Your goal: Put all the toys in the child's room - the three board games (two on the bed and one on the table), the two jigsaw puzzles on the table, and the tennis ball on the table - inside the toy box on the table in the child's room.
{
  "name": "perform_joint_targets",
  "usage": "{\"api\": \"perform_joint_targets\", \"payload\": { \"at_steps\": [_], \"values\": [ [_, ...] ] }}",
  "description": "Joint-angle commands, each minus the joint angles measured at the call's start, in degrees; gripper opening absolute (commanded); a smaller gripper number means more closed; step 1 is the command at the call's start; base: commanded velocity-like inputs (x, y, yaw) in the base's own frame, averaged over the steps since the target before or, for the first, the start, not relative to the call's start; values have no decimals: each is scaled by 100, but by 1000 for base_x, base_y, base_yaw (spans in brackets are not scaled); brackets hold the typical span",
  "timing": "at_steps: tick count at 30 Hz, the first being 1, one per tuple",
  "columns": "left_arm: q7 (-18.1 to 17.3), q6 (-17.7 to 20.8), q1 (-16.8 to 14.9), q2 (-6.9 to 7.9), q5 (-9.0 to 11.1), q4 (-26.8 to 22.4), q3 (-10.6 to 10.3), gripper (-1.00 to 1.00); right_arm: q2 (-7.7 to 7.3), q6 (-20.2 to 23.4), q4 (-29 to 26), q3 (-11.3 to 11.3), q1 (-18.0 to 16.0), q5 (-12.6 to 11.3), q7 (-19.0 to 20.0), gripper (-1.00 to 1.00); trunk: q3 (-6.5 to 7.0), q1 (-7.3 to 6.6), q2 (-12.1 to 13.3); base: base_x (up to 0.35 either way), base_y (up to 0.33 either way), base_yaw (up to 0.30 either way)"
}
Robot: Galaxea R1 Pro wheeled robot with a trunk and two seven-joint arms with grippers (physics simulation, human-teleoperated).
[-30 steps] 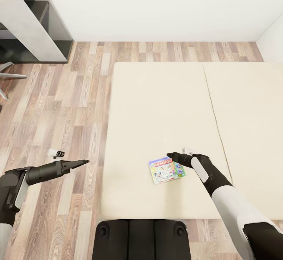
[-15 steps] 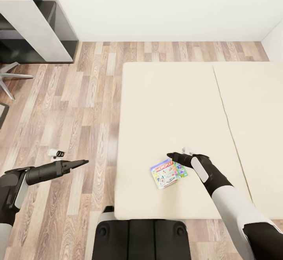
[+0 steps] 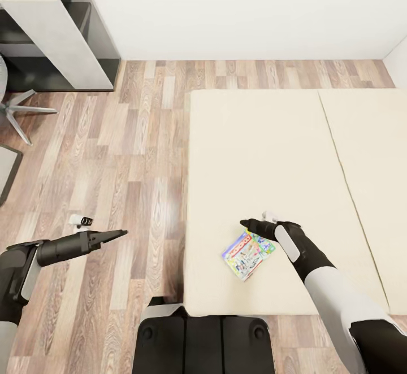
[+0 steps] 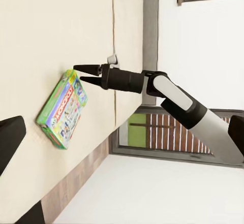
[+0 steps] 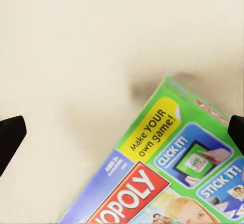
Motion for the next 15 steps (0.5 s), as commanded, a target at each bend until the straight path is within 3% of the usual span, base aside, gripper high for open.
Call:
{"api": "perform_joint_targets", "payload": {
  "at_steps": [1,9,15],
  "values": [
    [-23,61,-3,1,-2,2,-2,100,-4,22,3,20,5,-24,6,100,-7,5,-6,0,230,0],
    [-23,62,-3,1,-3,2,-2,100,-4,22,-3,20,3,-24,6,100,-7,5,-6,0,220,0],
    [-23,62,-3,1,1,2,-2,100,-4,22,-6,20,1,-24,6,100,-7,5,-6,0,37,0]
  ]
}}
